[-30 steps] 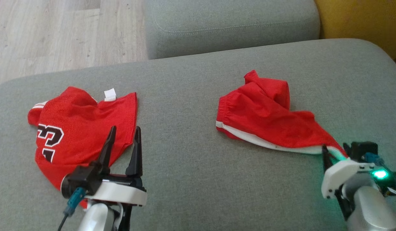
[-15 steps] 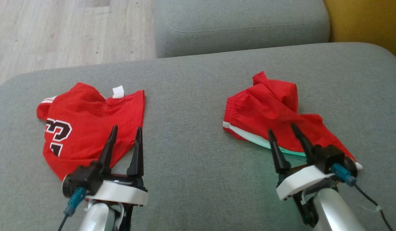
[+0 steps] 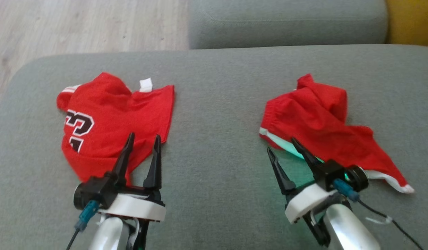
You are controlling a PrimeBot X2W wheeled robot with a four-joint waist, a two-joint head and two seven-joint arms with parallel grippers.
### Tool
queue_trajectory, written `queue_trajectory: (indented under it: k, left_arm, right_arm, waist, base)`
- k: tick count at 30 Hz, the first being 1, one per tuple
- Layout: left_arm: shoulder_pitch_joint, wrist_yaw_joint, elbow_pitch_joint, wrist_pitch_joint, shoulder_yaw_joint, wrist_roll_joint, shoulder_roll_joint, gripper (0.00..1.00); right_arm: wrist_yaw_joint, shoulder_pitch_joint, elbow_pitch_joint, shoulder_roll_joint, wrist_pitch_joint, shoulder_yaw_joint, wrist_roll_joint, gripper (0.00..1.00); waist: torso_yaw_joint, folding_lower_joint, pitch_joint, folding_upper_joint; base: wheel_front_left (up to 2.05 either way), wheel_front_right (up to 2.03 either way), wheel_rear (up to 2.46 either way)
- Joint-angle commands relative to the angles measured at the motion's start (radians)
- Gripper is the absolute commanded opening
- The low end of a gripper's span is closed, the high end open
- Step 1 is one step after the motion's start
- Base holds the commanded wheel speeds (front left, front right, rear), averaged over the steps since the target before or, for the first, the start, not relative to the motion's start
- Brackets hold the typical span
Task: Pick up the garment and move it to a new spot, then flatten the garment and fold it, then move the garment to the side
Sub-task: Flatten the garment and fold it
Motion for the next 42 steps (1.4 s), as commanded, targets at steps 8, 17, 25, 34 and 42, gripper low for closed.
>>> queue_trajectory:
  k: [8, 17, 25, 34, 42]
  left_arm:
    - [-0.079, 0.002, -0.017, -0.01, 0.0, -0.005, 0.002, 1.0]
    - [-0.095, 0.002, -0.017, -0.01, -0.014, -0.012, 0.001, 1.0]
    - [-0.105, 0.002, -0.013, -0.01, -0.016, -0.009, 0.001, 1.0]
    - [-0.091, 0.002, -0.006, -0.01, 0.004, -0.003, 0.001, 1.0]
    - [-0.071, 0.002, -0.004, -0.01, 0.01, -0.005, 0.001, 1.0]
  right_arm:
    - [-0.001, -0.181, 0.179, -0.006, -0.011, 0.018, -0.043, 1.0]
    - [-0.001, -0.293, 0.365, 0.003, -0.011, -0.043, -0.064, 1.0]
    - [-0.001, -0.328, 0.393, 0.005, -0.011, 0.059, 0.126, 0.0]
    - [-0.001, -0.272, 0.28, 0.005, -0.011, 0.324, 0.358, 0.0]
    - [-0.001, -0.253, 0.251, 0.005, 0.019, 0.549, 0.507, 0.38]
  waist:
    - [0.072, 0.0, 0.048, 0.0]
    - [0.105, 0.0, 0.075, 0.0]
    - [0.105, 0.0, 0.08, 0.0]
    - [0.061, 0.0, 0.042, 0.0]
    - [0.036, 0.0, 0.01, 0.0]
  base:
    - [0.0, 0.0, 0.0]
    - [0.0, 0.0, 0.0]
    - [0.0, 0.0, 0.0]
    - [0.0, 0.0, 0.0]
    - [0.0, 0.0, 0.0]
